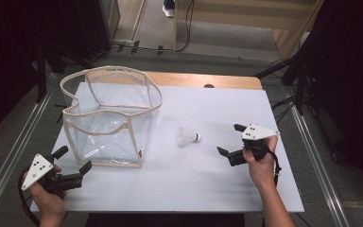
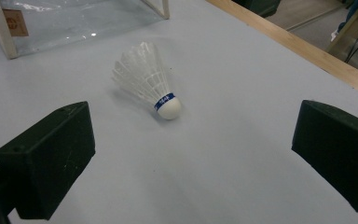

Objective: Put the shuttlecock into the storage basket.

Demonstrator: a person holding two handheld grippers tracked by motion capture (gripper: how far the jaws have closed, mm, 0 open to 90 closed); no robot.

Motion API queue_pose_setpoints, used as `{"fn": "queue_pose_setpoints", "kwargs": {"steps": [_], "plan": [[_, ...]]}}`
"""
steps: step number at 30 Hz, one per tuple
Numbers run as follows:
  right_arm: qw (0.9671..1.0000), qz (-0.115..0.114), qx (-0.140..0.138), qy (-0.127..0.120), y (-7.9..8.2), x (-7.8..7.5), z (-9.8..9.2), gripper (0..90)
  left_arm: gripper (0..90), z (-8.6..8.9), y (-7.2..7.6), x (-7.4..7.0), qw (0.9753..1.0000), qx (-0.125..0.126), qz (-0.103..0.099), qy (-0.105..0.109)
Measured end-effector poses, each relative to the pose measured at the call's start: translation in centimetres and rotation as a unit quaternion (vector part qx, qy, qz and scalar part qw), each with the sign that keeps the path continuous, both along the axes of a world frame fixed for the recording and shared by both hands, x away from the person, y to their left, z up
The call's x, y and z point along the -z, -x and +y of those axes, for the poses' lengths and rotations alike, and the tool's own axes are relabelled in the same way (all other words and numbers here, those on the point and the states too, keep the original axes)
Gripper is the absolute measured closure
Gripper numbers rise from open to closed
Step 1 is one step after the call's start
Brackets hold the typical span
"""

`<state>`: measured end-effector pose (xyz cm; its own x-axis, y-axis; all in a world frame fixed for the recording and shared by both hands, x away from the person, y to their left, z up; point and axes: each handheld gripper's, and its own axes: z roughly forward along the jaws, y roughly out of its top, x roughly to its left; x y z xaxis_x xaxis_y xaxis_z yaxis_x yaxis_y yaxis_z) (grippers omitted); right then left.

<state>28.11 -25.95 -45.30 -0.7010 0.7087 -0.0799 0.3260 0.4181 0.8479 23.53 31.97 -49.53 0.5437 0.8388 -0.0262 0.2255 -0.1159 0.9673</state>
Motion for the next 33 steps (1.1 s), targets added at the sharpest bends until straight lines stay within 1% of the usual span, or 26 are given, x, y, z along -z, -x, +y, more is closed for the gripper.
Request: {"fn": "queue_pose_setpoints", "kwargs": {"steps": [1,2,3,5,7,12,14,16,17,19,21,24,25,28,30,32,33], "plan": [[1.0000,0.003,-0.004,-0.004,-0.4,0.0,0.2,0.0,0.0,0.0,0.0,0.0,1.0000,0.000,0.000,0.000],[1.0000,0.003,-0.004,-0.004,-0.4,0.0,0.2,0.0,0.0,0.0,0.0,0.0,1.0000,0.000,0.000,-0.001],[1.0000,0.006,-0.007,0.000,-0.8,0.0,0.5,0.0,0.0,0.0,0.0,0.0,1.0000,0.000,0.000,-0.001],[0.9999,0.007,-0.012,0.003,-1.0,0.0,0.6,0.0,0.0,0.0,0.0,0.0,1.0000,0.001,0.000,-0.001],[0.9997,0.014,-0.016,0.009,-1.4,0.0,1.1,0.0,0.0,0.0,0.0,0.0,1.0000,0.001,0.001,0.000],[0.9994,0.014,-0.025,0.021,-2.2,0.0,1.5,0.0,0.0,0.0,0.0,0.0,1.0000,0.000,0.000,0.000],[0.9993,0.018,-0.023,0.023,-2.3,-0.1,1.6,0.0,0.0,0.0,0.0,0.0,1.0000,0.000,0.000,0.000],[0.9992,0.018,-0.026,0.023,-2.6,-0.2,1.7,0.0,0.0,0.0,0.0,0.0,1.0000,-0.001,0.000,0.000],[0.9990,0.020,-0.029,0.028,-2.9,-0.2,1.9,0.0,0.0,0.0,0.0,0.0,1.0000,-0.001,0.000,0.000],[0.9990,0.021,-0.029,0.028,-3.0,-0.2,2.0,0.0,0.0,0.0,0.0,0.0,1.0000,-0.001,0.000,0.000],[0.9983,0.027,-0.036,0.037,-3.4,-0.3,2.5,0.0,0.0,0.0,0.0,0.0,1.0000,0.000,0.000,-0.001],[0.9979,0.030,-0.041,0.039,-3.7,-0.3,2.8,0.0,0.0,0.0,0.0,0.0,1.0000,-0.001,0.000,0.000],[0.9973,0.035,-0.049,0.041,-4.0,-0.3,3.1,0.0,0.0,0.0,0.0,0.0,1.0000,0.000,0.000,0.001],[0.9967,0.041,-0.054,0.045,-4.2,-0.3,3.4,0.0,0.0,0.0,0.0,0.0,1.0000,0.000,-0.001,0.002],[0.9959,0.046,-0.059,0.051,-4.6,-0.3,3.8,0.0,0.0,0.0,0.0,0.0,1.0000,0.001,-0.001,0.003],[0.9940,0.057,-0.071,0.061,-5.2,-0.2,4.4,0.0,0.0,0.0,0.0,0.0,1.0000,0.001,-0.001,0.004],[0.9940,0.057,-0.071,0.061,-5.2,-0.2,4.4,0.0,0.0,0.0,0.0,0.0,1.0000,0.001,-0.001,0.005]]}}
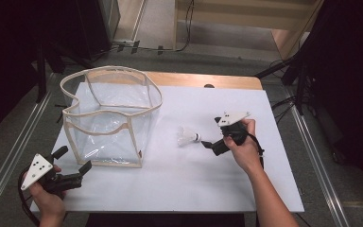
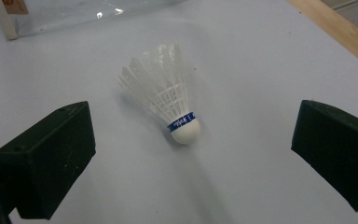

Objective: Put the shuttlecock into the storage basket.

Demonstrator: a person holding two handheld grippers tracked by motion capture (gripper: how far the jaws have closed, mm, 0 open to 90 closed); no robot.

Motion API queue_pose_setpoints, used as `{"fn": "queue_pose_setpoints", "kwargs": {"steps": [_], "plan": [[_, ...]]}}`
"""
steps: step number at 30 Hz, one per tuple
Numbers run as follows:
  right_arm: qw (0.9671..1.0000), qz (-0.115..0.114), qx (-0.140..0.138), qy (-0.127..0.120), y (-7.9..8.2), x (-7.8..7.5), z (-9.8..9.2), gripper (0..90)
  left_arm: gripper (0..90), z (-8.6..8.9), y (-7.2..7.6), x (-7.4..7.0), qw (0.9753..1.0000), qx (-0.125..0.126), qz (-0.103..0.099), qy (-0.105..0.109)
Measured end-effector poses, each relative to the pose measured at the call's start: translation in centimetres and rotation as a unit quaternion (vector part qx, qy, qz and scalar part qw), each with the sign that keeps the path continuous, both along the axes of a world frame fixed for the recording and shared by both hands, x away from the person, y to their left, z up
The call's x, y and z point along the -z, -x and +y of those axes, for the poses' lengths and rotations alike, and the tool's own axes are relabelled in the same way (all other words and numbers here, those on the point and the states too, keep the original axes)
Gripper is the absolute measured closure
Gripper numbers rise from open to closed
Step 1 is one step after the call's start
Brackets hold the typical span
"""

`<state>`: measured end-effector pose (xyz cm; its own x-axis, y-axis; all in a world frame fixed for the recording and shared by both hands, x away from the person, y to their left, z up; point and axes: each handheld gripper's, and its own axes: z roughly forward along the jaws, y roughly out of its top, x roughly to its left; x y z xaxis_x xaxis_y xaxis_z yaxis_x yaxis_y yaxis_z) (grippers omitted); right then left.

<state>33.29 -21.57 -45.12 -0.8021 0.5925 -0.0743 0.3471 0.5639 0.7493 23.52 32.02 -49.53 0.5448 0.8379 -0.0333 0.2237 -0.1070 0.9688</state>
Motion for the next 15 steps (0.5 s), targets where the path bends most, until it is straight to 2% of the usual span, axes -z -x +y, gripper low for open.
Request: {"fn": "queue_pose_setpoints", "kwargs": {"steps": [1,3,8,10,15], "plan": [[0.9999,0.010,-0.009,0.005,-0.5,0.1,0.4,1.1,0.0,0.0,0.0,0.0,1.0000,-0.001,0.000,0.001],[0.9998,0.010,-0.013,0.010,-0.7,0.2,0.6,3.6,0.0,0.0,0.0,0.0,1.0000,-0.001,0.000,0.001],[0.9984,0.024,-0.035,0.038,-1.8,0.7,1.7,4.9,0.0,0.0,0.0,0.0,1.0000,0.000,0.000,0.002],[0.9971,0.038,-0.046,0.048,-2.6,1.3,2.3,10.7,0.0,0.0,0.0,0.0,1.0000,0.000,0.000,0.001],[0.9954,0.053,-0.053,0.060,-3.3,2.0,2.8,12.3,0.0,0.0,0.0,0.0,1.0000,0.000,0.000,0.001]]}}
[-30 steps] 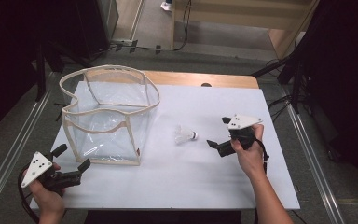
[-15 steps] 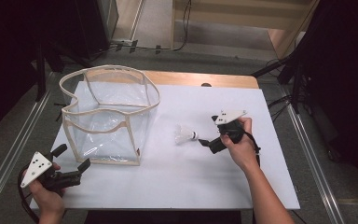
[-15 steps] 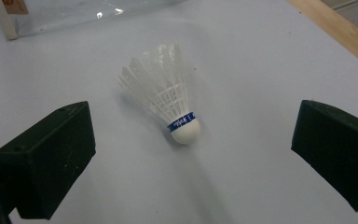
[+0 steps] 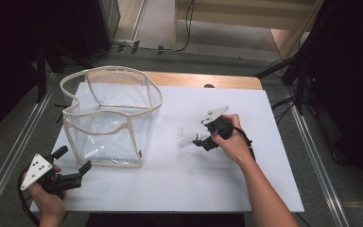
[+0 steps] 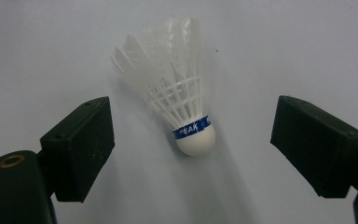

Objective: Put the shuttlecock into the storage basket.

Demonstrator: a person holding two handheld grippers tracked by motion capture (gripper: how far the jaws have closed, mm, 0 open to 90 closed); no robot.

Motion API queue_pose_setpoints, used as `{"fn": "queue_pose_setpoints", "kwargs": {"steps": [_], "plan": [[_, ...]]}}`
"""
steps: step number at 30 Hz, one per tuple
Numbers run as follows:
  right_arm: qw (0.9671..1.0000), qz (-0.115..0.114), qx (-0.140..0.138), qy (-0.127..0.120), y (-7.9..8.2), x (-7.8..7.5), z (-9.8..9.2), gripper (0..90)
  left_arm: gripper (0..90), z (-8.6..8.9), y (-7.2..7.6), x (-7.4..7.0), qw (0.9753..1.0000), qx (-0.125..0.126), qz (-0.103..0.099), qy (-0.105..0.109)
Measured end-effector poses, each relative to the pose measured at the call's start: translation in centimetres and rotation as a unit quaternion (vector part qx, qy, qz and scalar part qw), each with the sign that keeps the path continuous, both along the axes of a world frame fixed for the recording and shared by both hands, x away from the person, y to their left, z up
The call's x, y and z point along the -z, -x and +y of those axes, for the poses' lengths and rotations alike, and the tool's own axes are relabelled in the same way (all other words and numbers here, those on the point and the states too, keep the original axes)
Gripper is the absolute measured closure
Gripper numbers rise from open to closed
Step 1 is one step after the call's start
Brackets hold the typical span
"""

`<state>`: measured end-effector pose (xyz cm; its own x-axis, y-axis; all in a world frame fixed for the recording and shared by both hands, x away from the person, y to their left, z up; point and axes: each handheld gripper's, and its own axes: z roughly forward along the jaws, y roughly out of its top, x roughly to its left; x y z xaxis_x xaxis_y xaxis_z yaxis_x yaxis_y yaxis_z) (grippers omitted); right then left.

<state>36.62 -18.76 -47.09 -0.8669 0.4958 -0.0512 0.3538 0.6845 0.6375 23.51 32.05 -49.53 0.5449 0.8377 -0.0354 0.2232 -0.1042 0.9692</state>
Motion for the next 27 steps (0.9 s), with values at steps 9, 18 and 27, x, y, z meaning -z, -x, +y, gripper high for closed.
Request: {"fn": "queue_pose_setpoints", "kwargs": {"steps": [9,18,27], "plan": [[0.9989,0.034,-0.020,0.025,-1.2,1.3,1.1,21.1,0.0,0.0,0.0,0.0,1.0000,0.001,0.000,0.003],[0.9976,0.057,-0.029,0.029,-2.0,1.6,1.5,31.4,0.0,0.1,0.0,0.0,1.0000,0.000,-0.002,0.005],[0.9952,0.074,-0.049,0.042,-2.7,2.5,1.9,47.9,0.0,0.1,0.0,0.0,1.0000,-0.001,-0.002,0.005]]}}
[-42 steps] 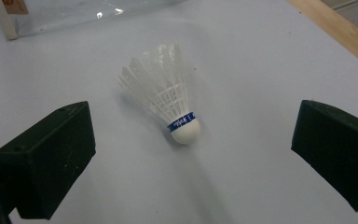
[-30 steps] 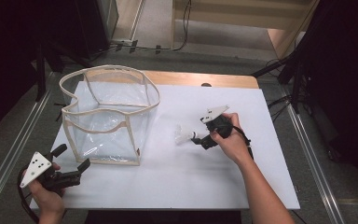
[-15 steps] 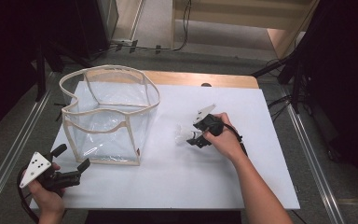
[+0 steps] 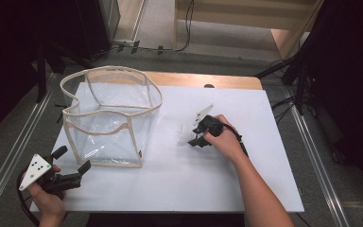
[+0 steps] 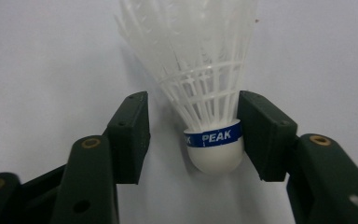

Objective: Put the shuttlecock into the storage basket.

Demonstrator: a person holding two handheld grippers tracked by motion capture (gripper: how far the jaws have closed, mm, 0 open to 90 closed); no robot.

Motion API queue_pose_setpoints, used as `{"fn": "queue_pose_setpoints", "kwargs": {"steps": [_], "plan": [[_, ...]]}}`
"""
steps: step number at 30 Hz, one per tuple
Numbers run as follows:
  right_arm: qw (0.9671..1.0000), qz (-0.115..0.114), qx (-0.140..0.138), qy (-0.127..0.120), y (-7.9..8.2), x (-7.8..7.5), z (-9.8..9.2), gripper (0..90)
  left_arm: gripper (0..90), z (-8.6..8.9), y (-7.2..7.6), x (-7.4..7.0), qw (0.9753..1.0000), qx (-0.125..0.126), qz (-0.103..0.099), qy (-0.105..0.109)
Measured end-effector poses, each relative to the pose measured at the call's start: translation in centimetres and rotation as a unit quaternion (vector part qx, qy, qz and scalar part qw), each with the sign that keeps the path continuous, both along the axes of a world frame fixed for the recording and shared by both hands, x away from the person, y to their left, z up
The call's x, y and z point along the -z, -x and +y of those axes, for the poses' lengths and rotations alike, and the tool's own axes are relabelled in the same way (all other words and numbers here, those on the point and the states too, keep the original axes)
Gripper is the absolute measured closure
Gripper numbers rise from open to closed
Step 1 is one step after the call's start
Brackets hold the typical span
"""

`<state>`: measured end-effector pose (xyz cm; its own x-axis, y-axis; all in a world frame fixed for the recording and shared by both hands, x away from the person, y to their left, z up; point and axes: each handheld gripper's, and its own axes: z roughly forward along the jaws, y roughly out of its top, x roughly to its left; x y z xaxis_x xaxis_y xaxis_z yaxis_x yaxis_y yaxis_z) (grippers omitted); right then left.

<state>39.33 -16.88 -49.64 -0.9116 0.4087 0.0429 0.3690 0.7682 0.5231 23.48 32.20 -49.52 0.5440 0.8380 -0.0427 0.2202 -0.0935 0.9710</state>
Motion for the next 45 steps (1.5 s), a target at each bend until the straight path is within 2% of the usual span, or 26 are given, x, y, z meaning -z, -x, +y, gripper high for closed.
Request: {"fn": "queue_pose_setpoints", "kwargs": {"steps": [4,5,10,15,34,36,37,39,45], "plan": [[1.0000,-0.001,0.006,-0.002,-0.1,0.0,-0.2,54.2,0.0,0.0,0.0,0.0,1.0000,0.000,0.001,0.001],[0.9998,0.004,0.017,-0.006,-0.1,0.0,-0.3,57.6,0.0,0.0,0.0,0.0,1.0000,-0.001,0.001,0.001],[0.9997,0.013,0.019,-0.012,0.0,0.0,-0.5,61.6,0.0,0.0,0.0,0.0,1.0000,-0.001,0.001,-0.001],[0.9996,0.010,0.024,-0.007,0.1,-0.1,-0.4,62.3,0.0,0.0,0.0,0.0,1.0000,0.000,0.000,0.000],[0.9980,-0.006,0.042,-0.047,0.8,-2.2,-1.0,62.5,0.0,0.0,0.0,0.0,1.0000,-0.002,0.000,-0.001],[0.9979,-0.005,0.042,-0.050,0.8,-2.3,-1.0,62.4,0.0,0.0,0.0,0.0,1.0000,-0.002,0.000,-0.001],[0.9975,-0.015,0.050,-0.047,0.9,-2.5,-1.1,62.5,0.0,0.0,0.0,0.0,1.0000,-0.002,0.000,-0.001],[0.9974,-0.019,0.052,-0.045,0.9,-2.6,-1.1,62.5,0.0,0.0,0.0,0.0,1.0000,-0.001,-0.001,0.000],[0.9965,-0.022,0.062,-0.052,1.2,-3.2,-1.1,62.5,0.0,0.0,0.0,0.0,1.0000,-0.001,0.000,0.000]]}}
